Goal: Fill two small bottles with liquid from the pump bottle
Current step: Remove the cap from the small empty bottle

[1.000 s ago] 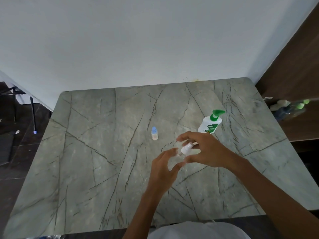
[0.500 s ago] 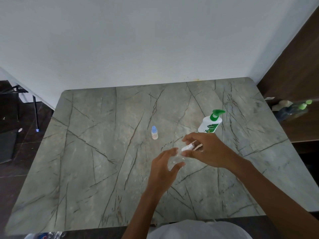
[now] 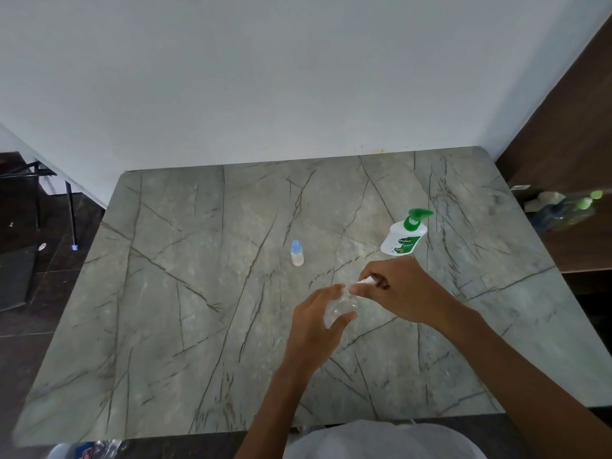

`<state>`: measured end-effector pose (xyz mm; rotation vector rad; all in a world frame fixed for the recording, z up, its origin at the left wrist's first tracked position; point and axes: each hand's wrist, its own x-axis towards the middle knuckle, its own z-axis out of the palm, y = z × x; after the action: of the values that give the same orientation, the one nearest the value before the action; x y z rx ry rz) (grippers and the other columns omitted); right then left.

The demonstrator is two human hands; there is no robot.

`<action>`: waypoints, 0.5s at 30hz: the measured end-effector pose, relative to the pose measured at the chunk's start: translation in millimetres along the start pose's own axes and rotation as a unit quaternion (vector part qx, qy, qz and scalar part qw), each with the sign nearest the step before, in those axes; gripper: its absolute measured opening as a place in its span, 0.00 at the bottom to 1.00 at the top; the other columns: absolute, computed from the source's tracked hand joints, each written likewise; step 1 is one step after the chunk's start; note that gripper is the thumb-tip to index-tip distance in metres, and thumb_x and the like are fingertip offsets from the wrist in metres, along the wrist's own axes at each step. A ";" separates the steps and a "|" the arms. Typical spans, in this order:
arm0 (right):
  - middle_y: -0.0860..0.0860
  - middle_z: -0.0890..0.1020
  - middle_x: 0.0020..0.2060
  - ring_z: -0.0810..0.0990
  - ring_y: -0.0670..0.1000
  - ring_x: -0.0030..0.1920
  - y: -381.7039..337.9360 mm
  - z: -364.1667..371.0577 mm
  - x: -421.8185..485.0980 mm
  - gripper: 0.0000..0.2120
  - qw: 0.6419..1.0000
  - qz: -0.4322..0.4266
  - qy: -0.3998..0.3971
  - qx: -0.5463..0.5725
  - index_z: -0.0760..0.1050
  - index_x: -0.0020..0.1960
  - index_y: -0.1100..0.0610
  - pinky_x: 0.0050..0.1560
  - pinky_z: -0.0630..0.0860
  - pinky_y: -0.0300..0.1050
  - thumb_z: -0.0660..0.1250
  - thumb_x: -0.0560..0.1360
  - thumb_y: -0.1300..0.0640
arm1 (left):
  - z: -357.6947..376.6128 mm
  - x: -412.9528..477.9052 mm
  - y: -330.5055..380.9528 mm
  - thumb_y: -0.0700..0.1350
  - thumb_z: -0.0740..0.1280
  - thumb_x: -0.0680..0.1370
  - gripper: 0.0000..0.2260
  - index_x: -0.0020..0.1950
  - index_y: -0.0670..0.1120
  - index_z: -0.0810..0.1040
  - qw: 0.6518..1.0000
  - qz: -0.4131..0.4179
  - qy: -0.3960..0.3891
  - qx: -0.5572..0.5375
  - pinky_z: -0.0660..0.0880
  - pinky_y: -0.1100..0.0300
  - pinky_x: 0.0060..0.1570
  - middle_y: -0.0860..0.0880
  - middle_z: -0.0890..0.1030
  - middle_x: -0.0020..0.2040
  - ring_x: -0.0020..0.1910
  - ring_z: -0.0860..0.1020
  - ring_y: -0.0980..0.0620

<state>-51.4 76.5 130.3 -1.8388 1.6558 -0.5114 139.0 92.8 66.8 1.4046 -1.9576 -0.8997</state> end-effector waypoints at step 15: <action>0.43 0.82 0.37 0.81 0.43 0.37 8.4 6.6 -3.5 0.12 0.999 -0.007 -0.021 0.040 0.81 0.48 0.50 0.38 0.79 0.38 0.74 0.70 0.45 | 2.6 -3.2 -3.2 0.52 0.73 0.72 0.21 0.64 0.52 0.75 1.000 -0.002 -0.010 -0.003 0.69 0.74 0.55 0.65 0.75 0.56 0.54 0.74 0.70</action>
<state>-54.0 80.8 120.3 -1.7925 1.5731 -0.5337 139.8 95.7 62.5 1.4030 -1.9665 -0.9242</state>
